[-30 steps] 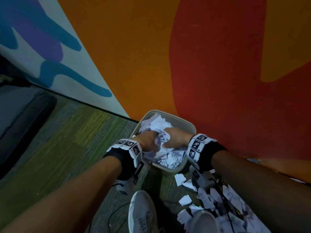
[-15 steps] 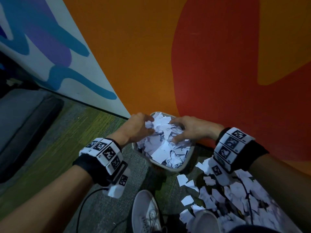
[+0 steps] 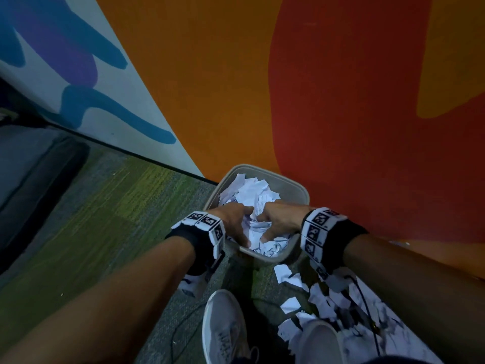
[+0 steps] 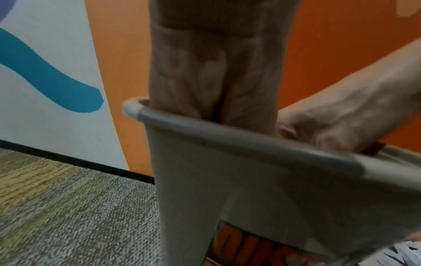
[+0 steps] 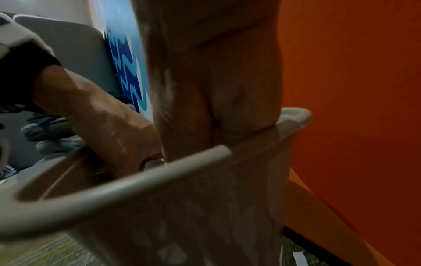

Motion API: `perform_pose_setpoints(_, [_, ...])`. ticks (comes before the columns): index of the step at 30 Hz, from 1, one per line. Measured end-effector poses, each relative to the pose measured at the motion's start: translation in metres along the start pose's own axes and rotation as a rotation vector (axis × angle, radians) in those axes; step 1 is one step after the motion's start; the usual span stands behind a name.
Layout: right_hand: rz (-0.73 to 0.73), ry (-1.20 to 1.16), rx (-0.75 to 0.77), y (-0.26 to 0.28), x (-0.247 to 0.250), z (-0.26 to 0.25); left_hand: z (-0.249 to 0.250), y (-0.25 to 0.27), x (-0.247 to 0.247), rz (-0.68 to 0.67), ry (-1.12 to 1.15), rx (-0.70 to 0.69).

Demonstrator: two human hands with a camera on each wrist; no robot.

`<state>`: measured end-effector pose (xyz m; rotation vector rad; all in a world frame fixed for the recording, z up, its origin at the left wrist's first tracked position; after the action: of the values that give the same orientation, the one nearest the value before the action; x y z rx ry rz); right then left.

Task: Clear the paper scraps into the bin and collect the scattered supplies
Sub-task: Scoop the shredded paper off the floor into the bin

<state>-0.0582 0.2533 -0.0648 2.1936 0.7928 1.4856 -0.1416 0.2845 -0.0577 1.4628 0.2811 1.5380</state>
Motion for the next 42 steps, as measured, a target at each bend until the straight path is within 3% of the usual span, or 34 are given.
perform_pose_setpoints(9, [0.003, -0.048, -0.049, 0.007, 0.006, 0.001, 0.007, 0.004, 0.010, 0.071, 0.001, -0.028])
perform_pose_setpoints(16, [0.198, -0.194, 0.029, 0.079, 0.058, -0.006, 0.020, 0.049, 0.063, 0.178, -0.081, -0.033])
perform_pose_setpoints(20, [0.336, -0.225, 0.031, 0.129, 0.086, -0.002, 0.057, 0.082, 0.097, 0.257, -0.212, -0.058])
perform_pose_setpoints(26, [0.486, -0.295, -0.004, 0.208, 0.091, 0.030, 0.150, 0.105, 0.101, 0.261, -0.249, -0.247])
perform_pose_setpoints(31, [0.520, -0.419, -0.091, 0.279, 0.032, 0.095, 0.225, 0.106, 0.053, 0.167, -0.264, -0.429])
perform_pose_setpoints(35, [0.578, -0.820, -0.219, 0.329, -0.073, 0.173, 0.280, 0.084, -0.026, 0.027, -0.237, -0.508])
perform_pose_setpoints(37, [0.665, -1.010, -0.359, 0.355, -0.137, 0.211, 0.297, 0.060, -0.074, -0.056, -0.256, -0.515])
perform_pose_setpoints(42, [0.699, -1.041, -0.640, 0.386, -0.258, 0.256, 0.321, 0.001, -0.177, -0.221, -0.233, -0.509])
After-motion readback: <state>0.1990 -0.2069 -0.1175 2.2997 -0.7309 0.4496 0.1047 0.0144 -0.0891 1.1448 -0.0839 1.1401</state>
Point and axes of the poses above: each hand's wrist, its own y-axis away from the middle knuckle, its own x-axis out of the back of the hand, z = x × y, the point moved 10 cm from there along -y, towards the middle knuckle, and after that the axes turned 8 degrees about x, right-handed, at the moved point
